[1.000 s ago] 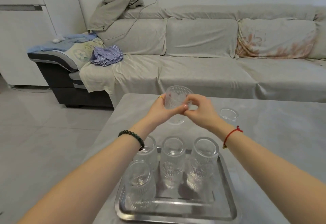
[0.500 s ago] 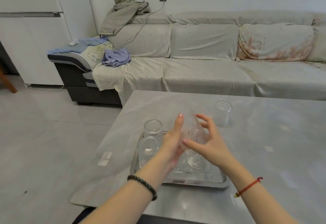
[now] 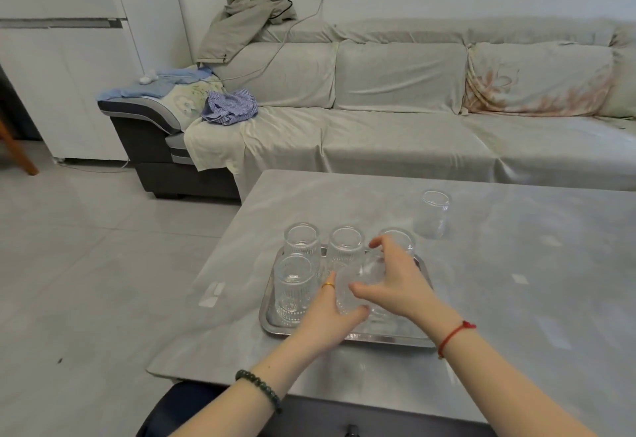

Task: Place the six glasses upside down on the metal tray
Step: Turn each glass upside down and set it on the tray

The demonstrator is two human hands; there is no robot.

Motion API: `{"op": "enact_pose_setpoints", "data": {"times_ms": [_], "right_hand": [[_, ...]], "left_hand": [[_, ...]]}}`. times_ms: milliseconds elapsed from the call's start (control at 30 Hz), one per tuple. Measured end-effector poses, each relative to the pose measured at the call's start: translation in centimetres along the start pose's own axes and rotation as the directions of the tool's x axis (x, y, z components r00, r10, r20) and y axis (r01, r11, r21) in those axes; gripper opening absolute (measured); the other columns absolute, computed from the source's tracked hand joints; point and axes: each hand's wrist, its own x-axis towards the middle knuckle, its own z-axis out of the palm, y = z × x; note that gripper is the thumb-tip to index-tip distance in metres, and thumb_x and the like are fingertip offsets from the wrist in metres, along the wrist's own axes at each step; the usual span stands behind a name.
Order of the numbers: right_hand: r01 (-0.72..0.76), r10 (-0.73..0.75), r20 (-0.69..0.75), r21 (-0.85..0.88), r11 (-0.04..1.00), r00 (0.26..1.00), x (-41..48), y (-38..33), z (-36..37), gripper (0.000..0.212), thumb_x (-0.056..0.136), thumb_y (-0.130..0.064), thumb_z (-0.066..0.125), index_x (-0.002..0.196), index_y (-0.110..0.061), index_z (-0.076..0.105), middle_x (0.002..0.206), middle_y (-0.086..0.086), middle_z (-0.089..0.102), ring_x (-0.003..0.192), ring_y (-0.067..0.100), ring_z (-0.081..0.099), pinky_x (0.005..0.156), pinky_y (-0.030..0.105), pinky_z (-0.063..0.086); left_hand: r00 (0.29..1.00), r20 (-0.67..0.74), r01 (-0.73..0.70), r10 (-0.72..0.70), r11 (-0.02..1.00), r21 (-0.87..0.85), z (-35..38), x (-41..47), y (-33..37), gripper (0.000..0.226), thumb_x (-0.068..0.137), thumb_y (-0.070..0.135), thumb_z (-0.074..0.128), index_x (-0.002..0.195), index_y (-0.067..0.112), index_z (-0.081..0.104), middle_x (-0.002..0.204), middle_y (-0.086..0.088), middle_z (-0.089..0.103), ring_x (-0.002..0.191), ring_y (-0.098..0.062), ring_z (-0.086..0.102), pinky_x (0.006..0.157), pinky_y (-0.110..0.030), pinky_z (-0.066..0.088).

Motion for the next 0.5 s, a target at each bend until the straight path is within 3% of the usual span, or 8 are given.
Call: {"op": "enact_pose_setpoints", "data": {"times_ms": [67, 200, 300, 500], "right_hand": [[0.024, -0.023, 0.035, -0.025, 0.999, 0.999, 0.2, -0.5, 1.0, 0.064, 0.060, -0.026, 0.073, 0.113, -0.017, 0.038, 0.114, 0.005, 0.050, 0.099, 0.017, 0.048, 0.079, 0.027, 0.039], [0.031, -0.031, 0.002, -0.033, 0.999, 1.000, 0.0, -0.8, 2.9, 0.064, 0.065, -0.029, 0.070, 0.118, -0.018, 0.037, 0.116, 0.005, 0.051, 0.108, 0.021, 0.050, 0.089, 0.034, 0.042], [0.017, -0.016, -0.027, 0.009, 1.000, 1.000, -0.2, -0.6, 4.0, 0.069, 0.066, -0.029, 0.071, 0.125, -0.020, 0.036, 0.123, 0.004, 0.051, 0.115, 0.020, 0.048, 0.096, 0.036, 0.040], [0.013, -0.007, -0.037, 0.152, 0.988, 0.999, -0.5, 0.4, 4.5, 0.072, 0.065, -0.027, 0.075, 0.126, -0.022, 0.038, 0.123, -0.001, 0.047, 0.109, 0.006, 0.042, 0.084, 0.003, 0.024]], "left_hand": [[0.996, -0.051, -0.070, 0.074, 0.995, 0.076, 0.5, 0.6, -0.3, 0.092, 0.073, 0.037, 0.066, 0.143, 0.014, 0.010, 0.153, -0.001, 0.019, 0.139, -0.014, 0.019, 0.110, -0.025, 0.019], [0.986, -0.155, -0.069, 0.066, 0.997, -0.018, 1.3, 1.5, -1.1, 0.078, 0.068, 0.019, 0.069, 0.135, 0.014, 0.030, 0.135, -0.005, 0.048, 0.127, -0.018, 0.044, 0.105, -0.035, 0.039], [0.980, -0.194, -0.059, 0.045, 0.996, -0.067, 1.5, 2.1, -1.7, 0.073, 0.070, 0.011, 0.062, 0.135, 0.013, 0.030, 0.134, -0.006, 0.050, 0.124, -0.017, 0.047, 0.103, -0.037, 0.041], [0.960, -0.262, -0.118, 0.100, 0.992, -0.054, 1.7, 2.0, -1.7, 0.073, 0.070, 0.005, 0.057, 0.136, 0.015, 0.028, 0.132, -0.002, 0.051, 0.121, -0.011, 0.047, 0.087, -0.008, 0.034]]}}
